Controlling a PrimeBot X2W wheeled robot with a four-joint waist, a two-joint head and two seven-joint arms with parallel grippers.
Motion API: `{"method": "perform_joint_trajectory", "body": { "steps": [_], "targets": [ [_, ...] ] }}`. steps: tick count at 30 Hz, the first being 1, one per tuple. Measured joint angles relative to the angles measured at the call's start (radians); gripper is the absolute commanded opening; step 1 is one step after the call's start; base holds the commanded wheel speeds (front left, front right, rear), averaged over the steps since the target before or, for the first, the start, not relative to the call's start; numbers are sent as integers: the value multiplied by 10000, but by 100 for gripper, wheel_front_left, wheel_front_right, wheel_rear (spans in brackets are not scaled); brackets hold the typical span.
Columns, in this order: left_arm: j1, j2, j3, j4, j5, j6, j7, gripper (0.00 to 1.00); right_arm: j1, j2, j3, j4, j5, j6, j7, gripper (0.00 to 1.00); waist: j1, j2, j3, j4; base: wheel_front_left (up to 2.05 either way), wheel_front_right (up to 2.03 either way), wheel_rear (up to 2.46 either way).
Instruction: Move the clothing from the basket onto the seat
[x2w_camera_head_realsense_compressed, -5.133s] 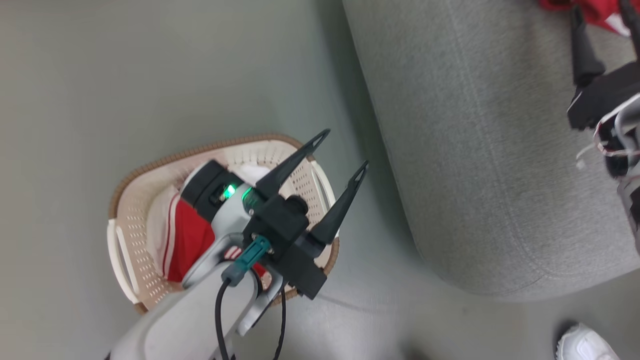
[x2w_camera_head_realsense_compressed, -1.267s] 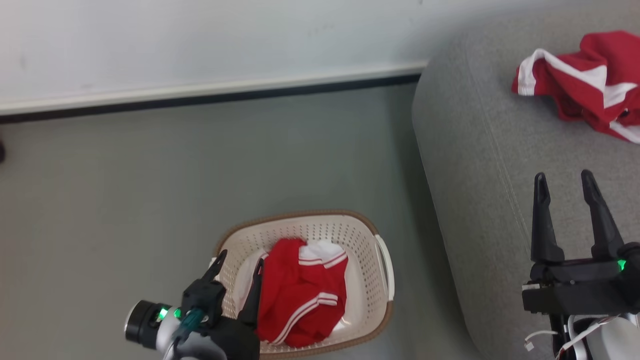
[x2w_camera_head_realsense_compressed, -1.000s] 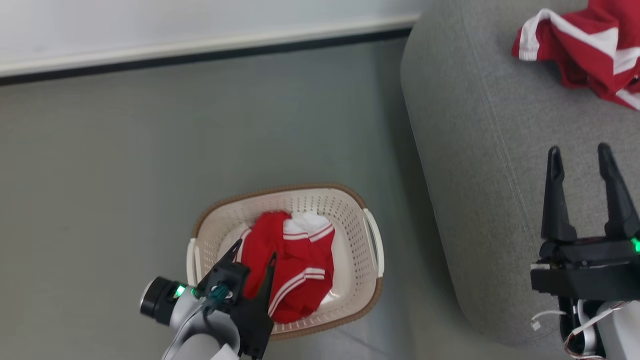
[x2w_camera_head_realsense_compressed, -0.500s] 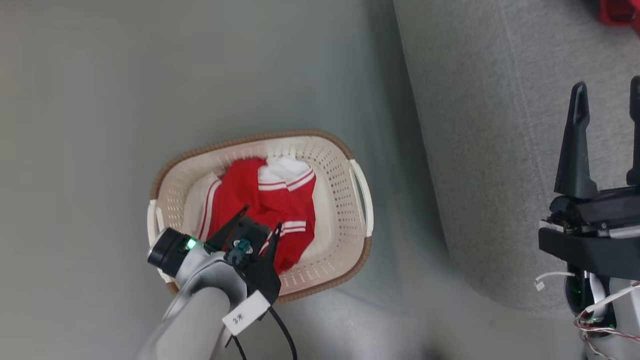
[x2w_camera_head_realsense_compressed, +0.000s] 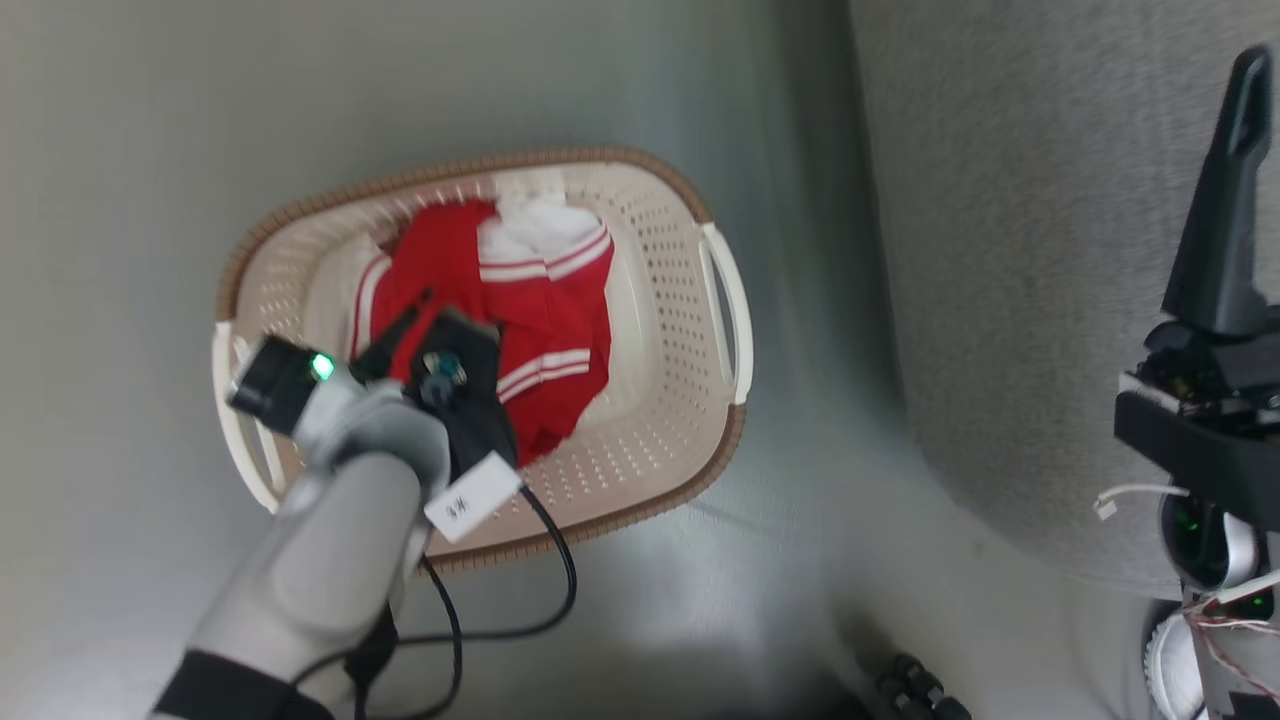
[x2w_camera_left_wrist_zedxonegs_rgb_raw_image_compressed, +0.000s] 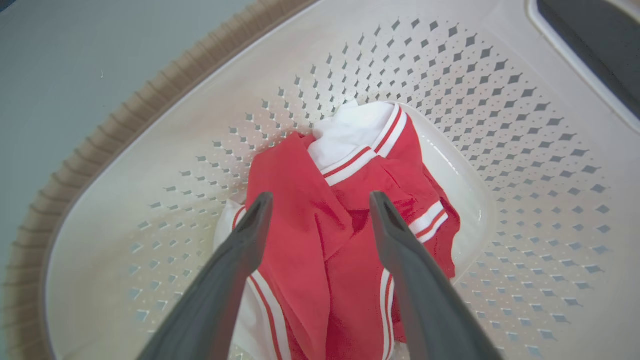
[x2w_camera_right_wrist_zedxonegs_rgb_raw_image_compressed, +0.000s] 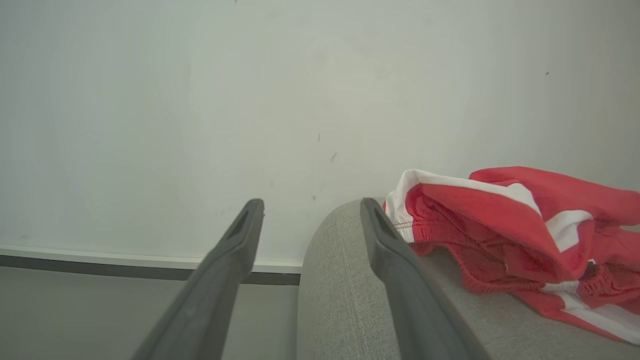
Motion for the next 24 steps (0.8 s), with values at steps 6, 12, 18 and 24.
{"method": "perform_joint_trajectory", "body": {
  "steps": [6, 12, 18, 24],
  "targets": [
    [-892, 127, 36, 339, 215, 194, 86, 100, -532, 81, -33, -207, -86, -31, 0, 100, 0, 0, 893, -36, 0, 0, 0],
    [-1230, 148, 6, 863, 412, 366, 81, 100, -894, 247, 13, -128, -115, -29, -2, 100, 0, -1, 1591, -66, 0, 0, 0],
    [-1535, 142, 27, 1258, 633, 546, -4, 100, -895, 357, 56, -104, -174, -29, 0, 100, -1, -1, 1933, -152, 0, 0, 0],
    [-1720, 138, 77, 1699, 715, 635, 31, 18, -895, 477, 61, -56, -180, -25, -2, 100, -2, -2, 2055, -289, 0, 0, 0]
  ]
}}
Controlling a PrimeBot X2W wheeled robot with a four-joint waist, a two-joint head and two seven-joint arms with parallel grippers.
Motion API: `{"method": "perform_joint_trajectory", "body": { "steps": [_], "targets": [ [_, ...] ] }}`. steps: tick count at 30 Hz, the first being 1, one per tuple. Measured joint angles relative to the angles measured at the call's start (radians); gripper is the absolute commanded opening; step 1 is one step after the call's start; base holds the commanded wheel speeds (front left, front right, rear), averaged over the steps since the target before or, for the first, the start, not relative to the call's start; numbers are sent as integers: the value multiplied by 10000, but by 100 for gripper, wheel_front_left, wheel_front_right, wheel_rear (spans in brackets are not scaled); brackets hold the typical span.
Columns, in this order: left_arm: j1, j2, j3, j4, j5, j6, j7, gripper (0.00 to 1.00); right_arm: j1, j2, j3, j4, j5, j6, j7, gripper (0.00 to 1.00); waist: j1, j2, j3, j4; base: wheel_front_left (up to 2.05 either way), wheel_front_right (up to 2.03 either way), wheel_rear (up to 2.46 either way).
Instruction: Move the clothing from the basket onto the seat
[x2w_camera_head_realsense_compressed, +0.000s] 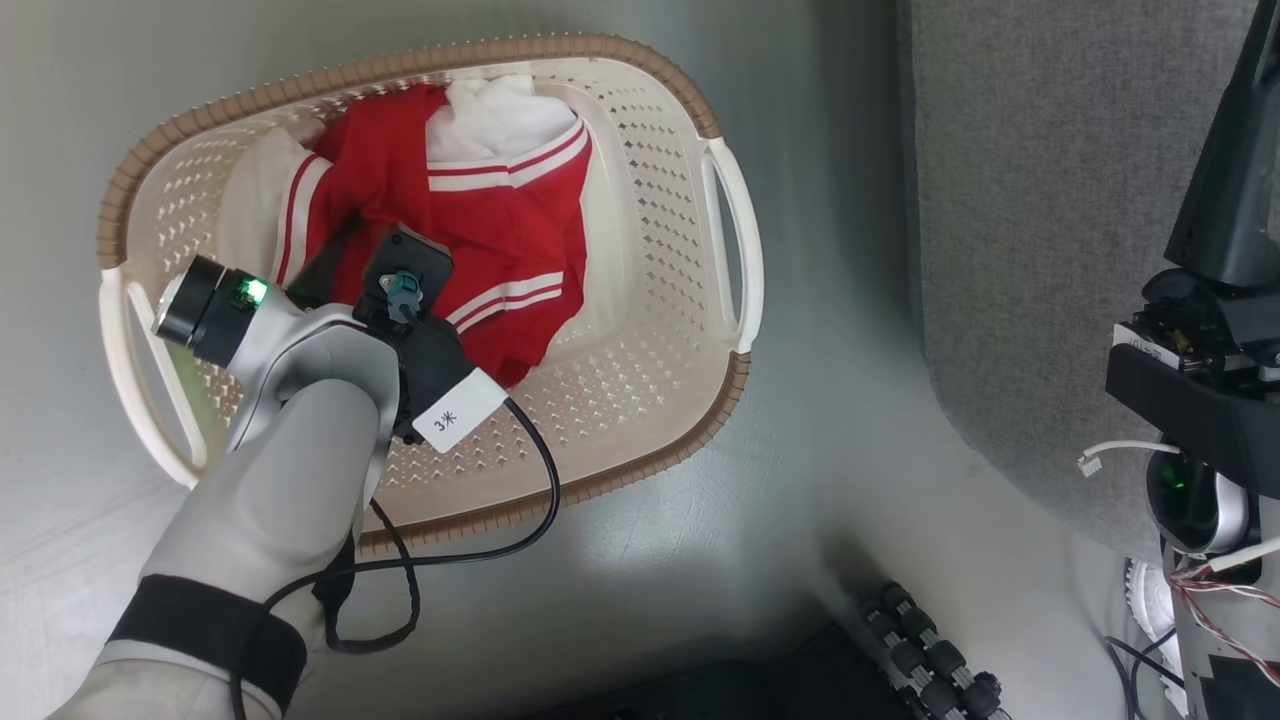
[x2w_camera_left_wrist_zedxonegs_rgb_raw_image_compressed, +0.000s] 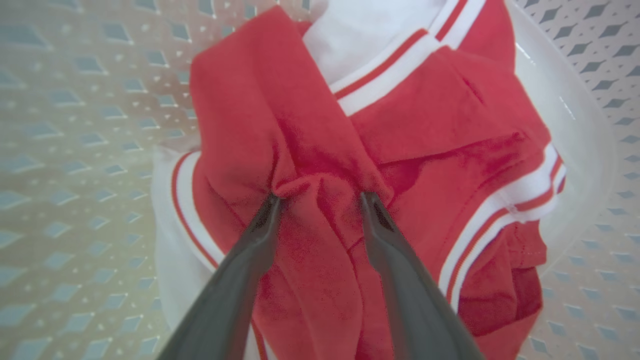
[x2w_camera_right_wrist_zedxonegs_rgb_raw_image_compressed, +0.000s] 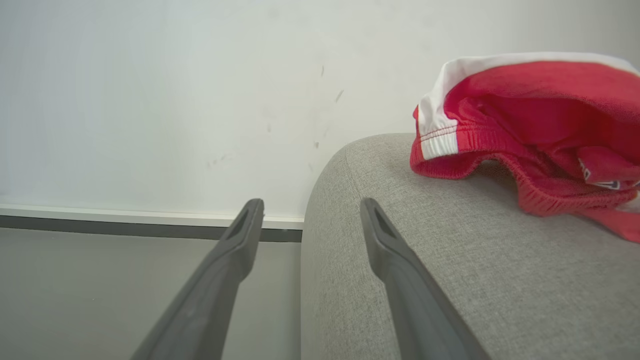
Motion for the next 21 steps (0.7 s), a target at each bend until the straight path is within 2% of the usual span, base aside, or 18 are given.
{"method": "perform_joint_trajectory", "body": {
  "steps": [1, 8, 15, 21],
  "targets": [
    [-11, -6, 10, 61, 0, 4, 0, 0, -1, 25, 0, 19, 0, 0, 0, 100, 0, 0, 12, -21, 0, 0, 0],
    [-123, -155, -23, 324, 79, 75, -163, 0, -186, 140, -15, 364, -4, 86, 0, 100, 0, 0, -40, -112, 0, 0, 0],
    [-136, -493, -44, 316, -81, 63, -886, 0, -240, 205, -31, 932, -6, 188, 0, 100, 0, 0, -386, -74, 0, 0, 0],
    [12, -623, -151, 105, -337, -416, -1710, 0, -411, 201, -31, 1544, -96, 355, -2, 100, 0, 0, -904, 57, 0, 0, 0]
  ]
}}
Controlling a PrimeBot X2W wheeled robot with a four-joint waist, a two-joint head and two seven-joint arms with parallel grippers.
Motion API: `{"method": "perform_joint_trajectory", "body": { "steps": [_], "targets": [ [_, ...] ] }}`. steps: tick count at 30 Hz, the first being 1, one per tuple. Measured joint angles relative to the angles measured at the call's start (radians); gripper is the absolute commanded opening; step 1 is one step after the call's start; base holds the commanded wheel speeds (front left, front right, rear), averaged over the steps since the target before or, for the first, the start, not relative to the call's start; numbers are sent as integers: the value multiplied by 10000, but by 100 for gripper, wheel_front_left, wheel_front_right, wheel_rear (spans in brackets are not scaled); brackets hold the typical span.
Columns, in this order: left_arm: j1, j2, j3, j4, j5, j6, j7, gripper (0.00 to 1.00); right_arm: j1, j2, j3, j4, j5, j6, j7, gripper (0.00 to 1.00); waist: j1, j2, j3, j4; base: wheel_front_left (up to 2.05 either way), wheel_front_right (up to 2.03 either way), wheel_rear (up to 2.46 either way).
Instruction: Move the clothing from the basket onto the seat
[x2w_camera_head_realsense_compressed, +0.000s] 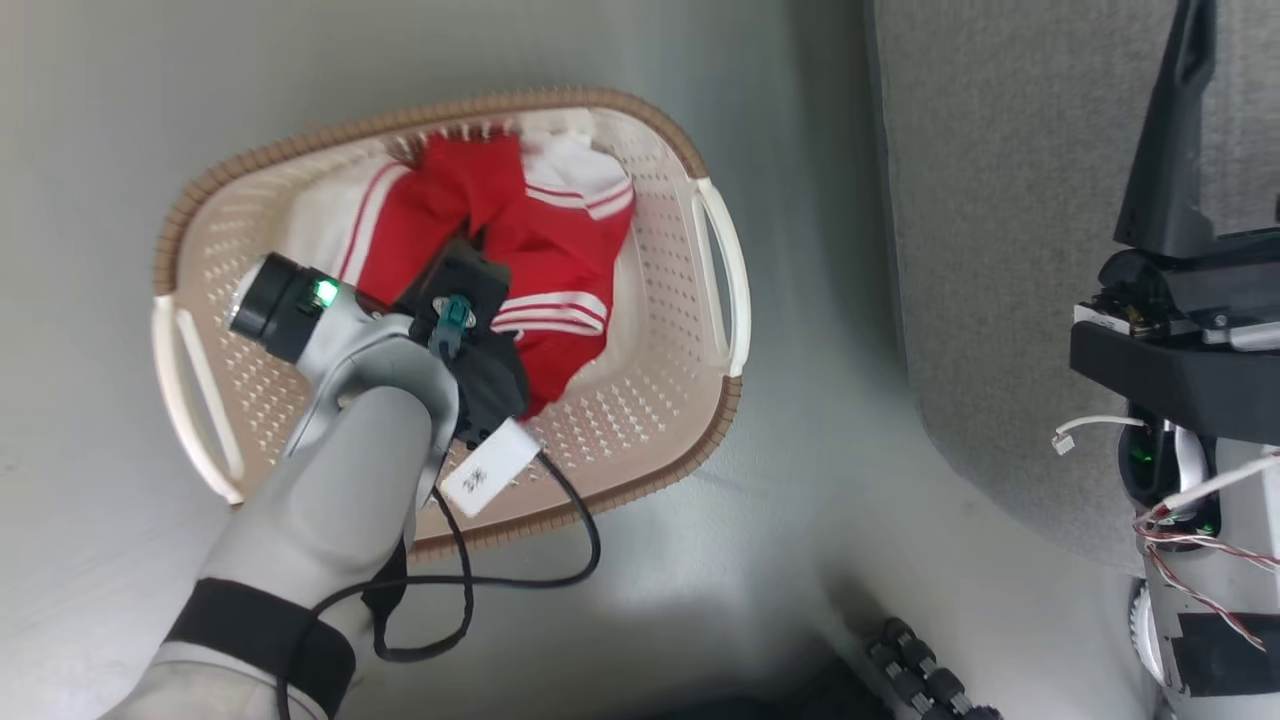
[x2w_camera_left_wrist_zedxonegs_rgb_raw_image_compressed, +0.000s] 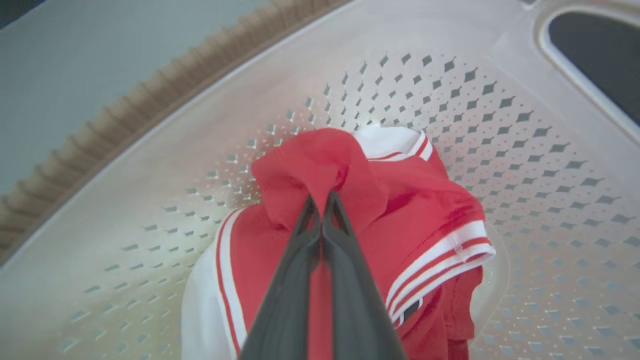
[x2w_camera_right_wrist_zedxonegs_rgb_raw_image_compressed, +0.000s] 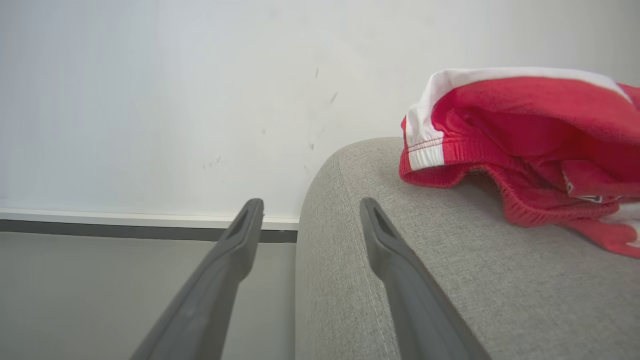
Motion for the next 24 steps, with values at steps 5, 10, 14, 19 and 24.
{"method": "perform_joint_trajectory", "body": {
  "steps": [5, 10, 14, 19, 24],
  "targets": [
    [173, -23, -150, -247, -228, -416, -454, 0, 3, -59, -38, 458, -13, 119, 0, 100, 0, 0, -580, 179, 0, 0, 0],
    [382, -82, -299, -583, -460, -773, -625, 0, 28, -173, -163, 821, -25, 261, 0, 100, 0, -1, -1228, 431, 0, 0, 0],
    [483, -100, -343, -918, -731, -1020, -702, 0, 58, -272, -301, 1091, -58, 318, 0, 100, 0, 0, -1767, 679, 0, 0, 0],
    [582, -109, -665, -1758, -1202, -1197, -744, 0, 65, -309, -359, 1429, -58, 422, 2, 100, -1, -1, -2468, 1012, 0, 0, 0],
    [634, -121, -945, -2341, -1590, -1360, -777, 0, 144, -293, -366, 1779, -58, 489, 2, 100, -1, -1, -3200, 1322, 0, 0, 0]
  ]
}}
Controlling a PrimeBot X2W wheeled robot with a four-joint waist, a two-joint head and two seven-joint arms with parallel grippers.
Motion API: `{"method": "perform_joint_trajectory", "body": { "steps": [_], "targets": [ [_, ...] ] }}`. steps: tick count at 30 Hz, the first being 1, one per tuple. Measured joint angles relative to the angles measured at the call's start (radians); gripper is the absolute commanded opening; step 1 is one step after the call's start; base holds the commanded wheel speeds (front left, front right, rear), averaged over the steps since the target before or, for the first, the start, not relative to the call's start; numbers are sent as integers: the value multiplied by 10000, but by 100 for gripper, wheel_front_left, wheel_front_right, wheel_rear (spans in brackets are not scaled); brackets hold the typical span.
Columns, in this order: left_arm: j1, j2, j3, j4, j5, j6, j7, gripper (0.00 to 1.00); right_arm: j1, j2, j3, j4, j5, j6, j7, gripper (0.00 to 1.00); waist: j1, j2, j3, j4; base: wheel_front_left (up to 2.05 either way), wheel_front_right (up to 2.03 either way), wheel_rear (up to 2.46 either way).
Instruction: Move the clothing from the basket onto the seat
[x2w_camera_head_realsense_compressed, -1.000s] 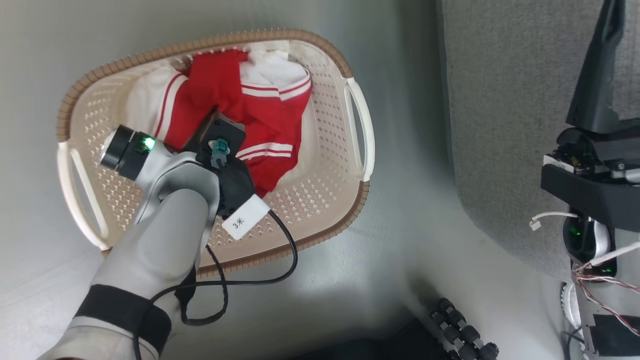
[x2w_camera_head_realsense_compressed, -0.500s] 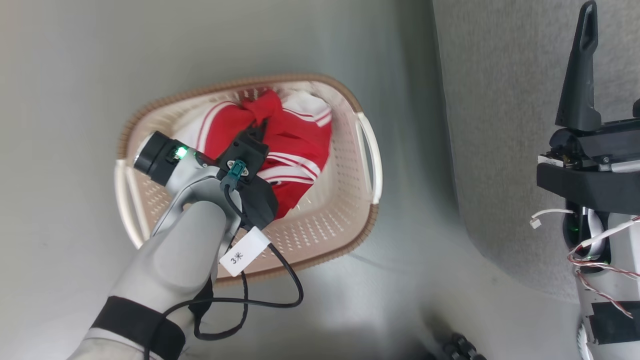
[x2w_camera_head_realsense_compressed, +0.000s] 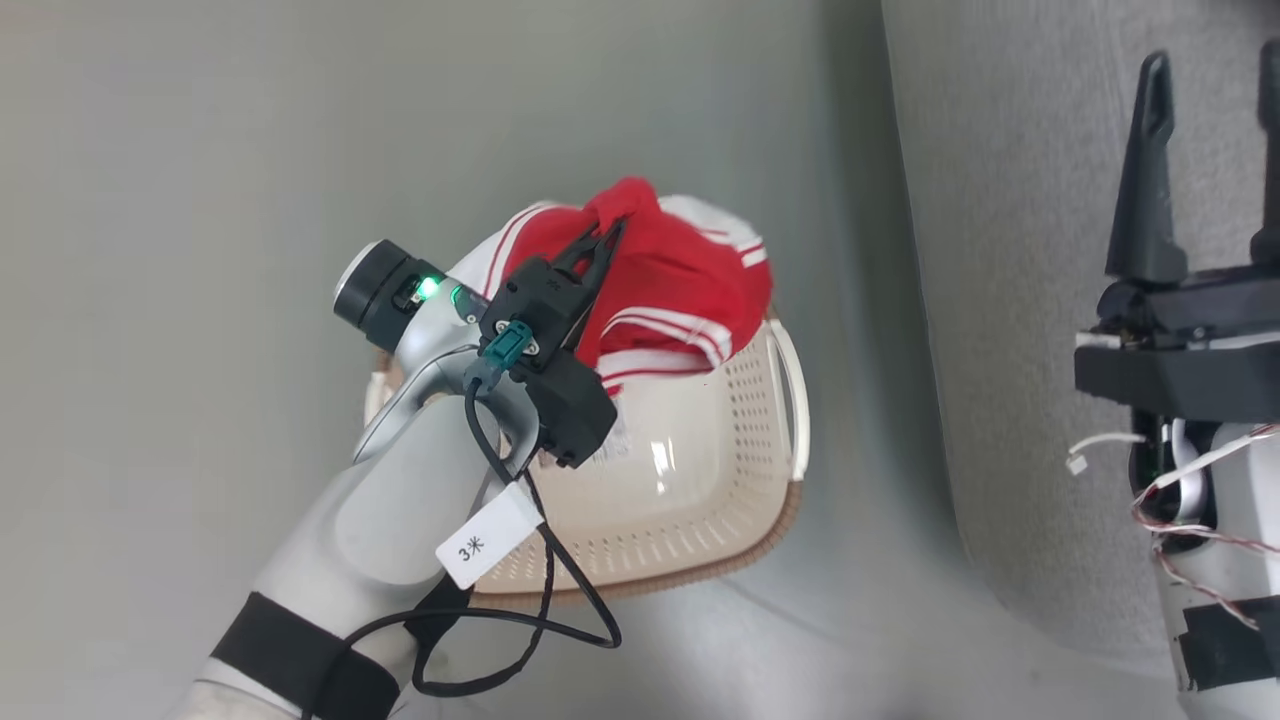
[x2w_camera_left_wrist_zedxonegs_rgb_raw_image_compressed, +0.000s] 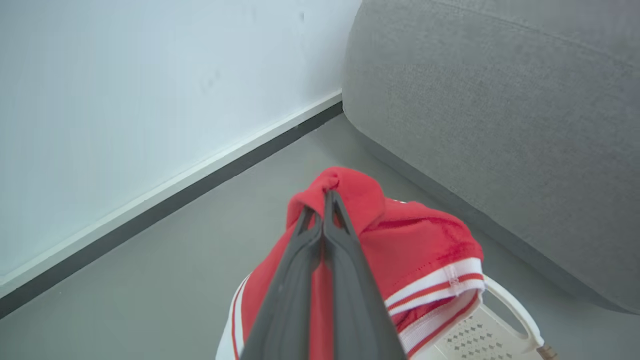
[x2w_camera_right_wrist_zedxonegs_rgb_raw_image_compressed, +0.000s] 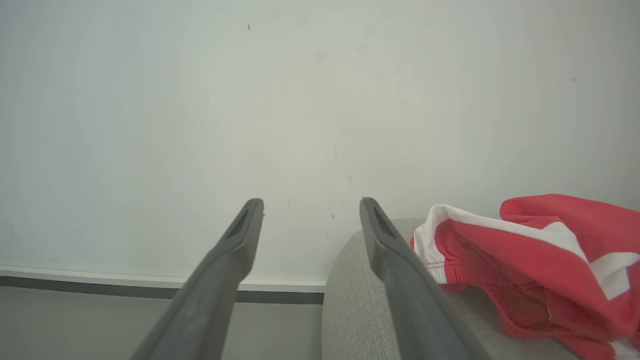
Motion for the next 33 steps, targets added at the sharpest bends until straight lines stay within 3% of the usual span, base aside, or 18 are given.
{"method": "perform_joint_trajectory", "body": {
  "steps": [18, 33],
  "targets": [
    [52, -27, 15, -953, -872, -188, -23, 0, 740, 316, 399, 1574, 2, 405, 4, 100, -2, -1, -2748, 612, 0, 0, 0],
    [466, -35, -426, -1279, -1954, -265, -21, 0, 1824, 683, 1419, 3124, 2, 1007, 4, 100, -1, -1, -5026, 639, 0, 0, 0]
  ]
}}
